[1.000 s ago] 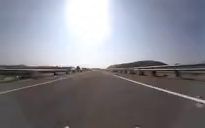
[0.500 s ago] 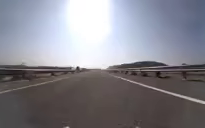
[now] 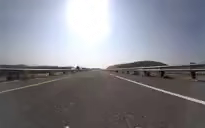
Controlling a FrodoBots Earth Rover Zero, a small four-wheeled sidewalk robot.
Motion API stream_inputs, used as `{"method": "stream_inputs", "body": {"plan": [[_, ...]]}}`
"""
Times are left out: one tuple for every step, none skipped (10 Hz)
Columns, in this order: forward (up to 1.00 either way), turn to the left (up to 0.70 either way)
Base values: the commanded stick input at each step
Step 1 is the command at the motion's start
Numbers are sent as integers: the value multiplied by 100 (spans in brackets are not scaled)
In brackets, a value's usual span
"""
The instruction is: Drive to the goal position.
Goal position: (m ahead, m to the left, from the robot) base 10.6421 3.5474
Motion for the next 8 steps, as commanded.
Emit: {"method": "stream_inputs", "body": {"plan": [[100,2],[100,2],[100,2],[100,2],[100,2],[100,2],[100,2],[100,2]]}}
